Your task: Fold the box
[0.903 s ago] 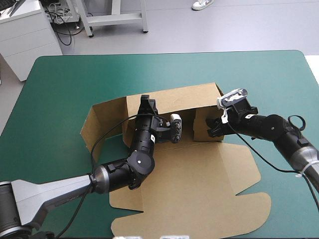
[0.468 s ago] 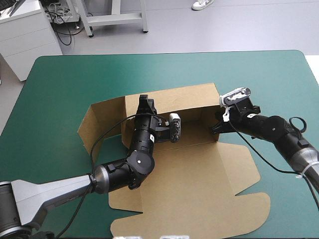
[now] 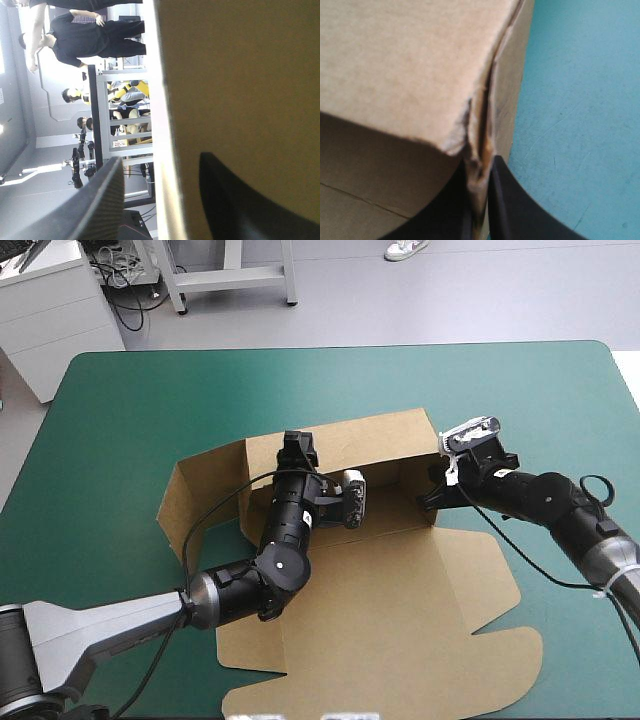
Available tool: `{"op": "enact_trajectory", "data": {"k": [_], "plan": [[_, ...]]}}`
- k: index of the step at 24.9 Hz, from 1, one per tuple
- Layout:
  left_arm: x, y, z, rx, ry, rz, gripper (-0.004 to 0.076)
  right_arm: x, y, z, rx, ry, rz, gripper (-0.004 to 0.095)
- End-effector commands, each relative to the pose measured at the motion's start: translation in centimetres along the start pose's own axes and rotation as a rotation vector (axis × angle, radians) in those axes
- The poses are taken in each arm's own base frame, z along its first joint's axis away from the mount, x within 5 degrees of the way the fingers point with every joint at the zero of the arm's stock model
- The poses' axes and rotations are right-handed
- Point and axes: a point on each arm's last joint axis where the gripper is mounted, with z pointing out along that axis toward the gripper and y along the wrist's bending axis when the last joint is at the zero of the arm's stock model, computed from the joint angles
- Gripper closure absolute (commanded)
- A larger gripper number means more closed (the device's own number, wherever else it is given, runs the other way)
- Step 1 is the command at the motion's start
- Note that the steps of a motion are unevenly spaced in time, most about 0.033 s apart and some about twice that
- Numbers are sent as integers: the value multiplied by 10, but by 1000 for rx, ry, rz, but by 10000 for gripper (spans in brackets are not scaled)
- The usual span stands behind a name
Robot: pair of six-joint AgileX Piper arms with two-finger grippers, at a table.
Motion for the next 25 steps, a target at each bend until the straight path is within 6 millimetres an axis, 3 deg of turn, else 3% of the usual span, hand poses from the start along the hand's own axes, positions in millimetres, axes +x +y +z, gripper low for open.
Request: {"op": "enact_trajectory", "data": {"k": [1, 11, 17, 25], "plan": [[-4, 23, -8, -100, -50, 12, 295, -15, 1, -12, 16, -77, 8, 930], [-8, 21, -8, -79, -86, 15, 342, -15, 1, -12, 19, -80, 15, 930], [-8, 23, -12, -114, -48, 22, 355, -24, -11, -10, 127, -178, 84, 929], [-27, 22, -46, -212, -20, 28, 357, -58, -32, 27, 172, -218, 92, 930]]}}
